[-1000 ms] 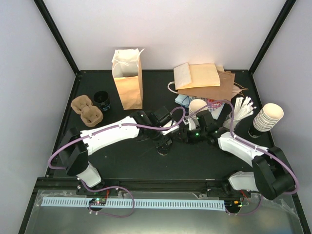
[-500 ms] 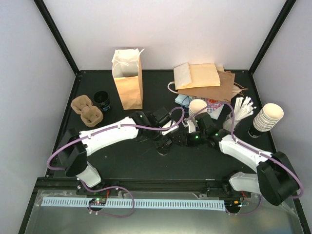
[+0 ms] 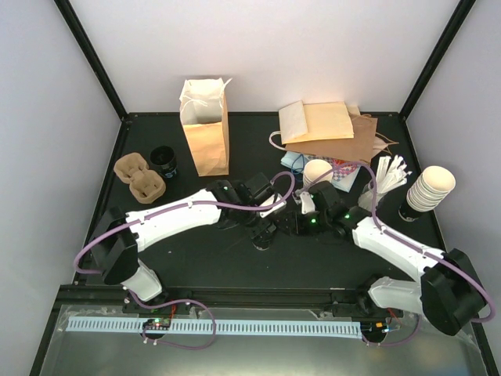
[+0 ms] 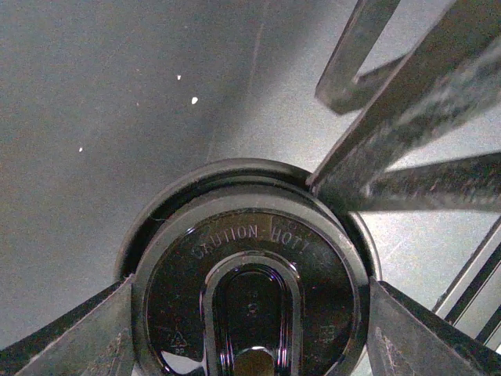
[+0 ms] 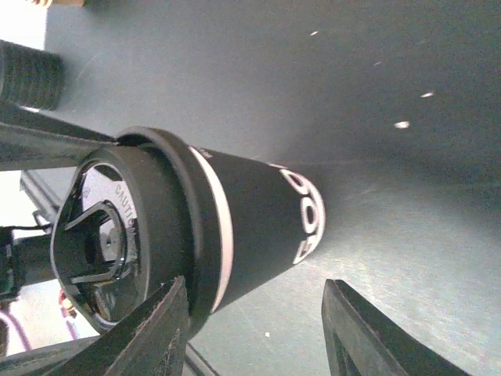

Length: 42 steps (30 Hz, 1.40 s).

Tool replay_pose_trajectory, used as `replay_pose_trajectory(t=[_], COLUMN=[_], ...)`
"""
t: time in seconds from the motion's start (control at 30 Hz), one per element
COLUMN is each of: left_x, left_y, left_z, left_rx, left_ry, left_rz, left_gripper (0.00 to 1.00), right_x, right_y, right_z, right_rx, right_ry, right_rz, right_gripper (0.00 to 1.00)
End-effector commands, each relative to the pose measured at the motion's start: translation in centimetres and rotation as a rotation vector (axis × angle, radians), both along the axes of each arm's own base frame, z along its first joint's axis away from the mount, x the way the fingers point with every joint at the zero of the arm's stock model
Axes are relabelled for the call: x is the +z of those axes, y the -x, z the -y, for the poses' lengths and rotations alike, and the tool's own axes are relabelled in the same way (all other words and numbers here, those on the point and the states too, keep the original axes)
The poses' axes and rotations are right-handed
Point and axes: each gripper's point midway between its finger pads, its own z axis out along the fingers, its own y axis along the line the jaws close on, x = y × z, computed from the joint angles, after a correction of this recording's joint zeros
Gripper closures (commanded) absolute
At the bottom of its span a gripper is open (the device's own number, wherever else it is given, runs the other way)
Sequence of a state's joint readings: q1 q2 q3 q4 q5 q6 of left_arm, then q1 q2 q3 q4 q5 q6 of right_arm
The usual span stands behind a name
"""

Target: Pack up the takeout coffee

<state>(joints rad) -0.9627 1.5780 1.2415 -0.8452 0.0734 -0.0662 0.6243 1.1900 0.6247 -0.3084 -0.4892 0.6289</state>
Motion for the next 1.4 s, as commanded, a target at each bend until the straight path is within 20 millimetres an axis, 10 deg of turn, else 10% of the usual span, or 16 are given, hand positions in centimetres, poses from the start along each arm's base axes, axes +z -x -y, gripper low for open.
replay_pose_trajectory(t=[0.0, 0.33, 0.8, 1.07, 1.37], left_x=[-2.9, -0.2, 1.8, 1.3, 7.7], left_y=[0.9, -1.2, -3.7, -3.4, -4.2], left_z=[-1.2, -0.3, 0.8, 1.1, 0.4], left_rx=[0.043, 0.204, 0.235, 0.234, 0.257], left_ry=[-0.074, -0.015, -0.028, -0.017, 0.081], left_rz=[-0.065, -0.019, 0.027, 0.007, 0.082], left_gripper=[0.33, 0.32, 0.32, 0.07, 0.01], right_x=[1.1, 8.0, 7.0, 7.3, 8.2], right_y=[-0.8, -3.8, -3.8, -3.8, -3.4], right_z=[3.3, 8.6, 8.6, 8.3, 6.7], right_rx=[-0.068, -0.247, -0.258, -0.226, -0.103], right_ry=[0.156, 0.335, 0.315, 0.319, 0.319], right_rz=[0.051, 0.276, 0.268, 0.271, 0.259], right_gripper=[0.5, 0.46, 0.43, 0.4, 0.3])
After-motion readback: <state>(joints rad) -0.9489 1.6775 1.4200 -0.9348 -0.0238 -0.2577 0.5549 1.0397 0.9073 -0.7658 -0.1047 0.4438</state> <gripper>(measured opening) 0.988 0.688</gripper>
